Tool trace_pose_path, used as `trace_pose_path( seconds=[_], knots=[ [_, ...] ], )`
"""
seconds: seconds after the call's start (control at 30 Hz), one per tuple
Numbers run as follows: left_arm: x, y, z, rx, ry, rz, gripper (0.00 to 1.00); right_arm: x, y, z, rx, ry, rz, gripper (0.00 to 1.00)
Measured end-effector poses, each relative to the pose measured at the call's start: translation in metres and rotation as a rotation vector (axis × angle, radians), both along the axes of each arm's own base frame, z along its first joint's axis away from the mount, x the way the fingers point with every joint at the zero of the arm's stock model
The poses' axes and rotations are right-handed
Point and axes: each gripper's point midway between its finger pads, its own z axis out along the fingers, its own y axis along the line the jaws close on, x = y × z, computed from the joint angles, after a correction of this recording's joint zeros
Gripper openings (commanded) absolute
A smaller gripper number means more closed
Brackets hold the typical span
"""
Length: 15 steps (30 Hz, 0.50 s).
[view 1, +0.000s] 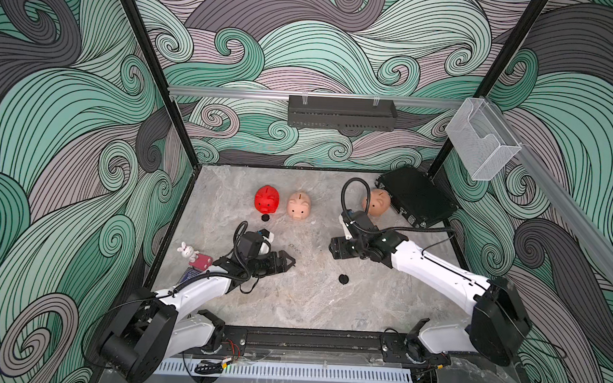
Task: Open piggy banks
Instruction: Pick up the lid from the center of the board.
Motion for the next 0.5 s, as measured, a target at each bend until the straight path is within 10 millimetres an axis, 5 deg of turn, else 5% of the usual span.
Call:
trace_pose_path(
  seconds=[0.23,0.5],
  knots=[
    [-0.015,-0.045,-0.012,0.028,-0.006,-0.099,0.81,-0.032,-0.026,-0.029,-0.04,0.102,-0.054,0.39],
    [-0.02,-0.08,-0.016,0.023,-0.033,-0.152,0.79,-0.047,-0.016,-0.04,-0.044,0.156,-0.044,0.18]
  ],
)
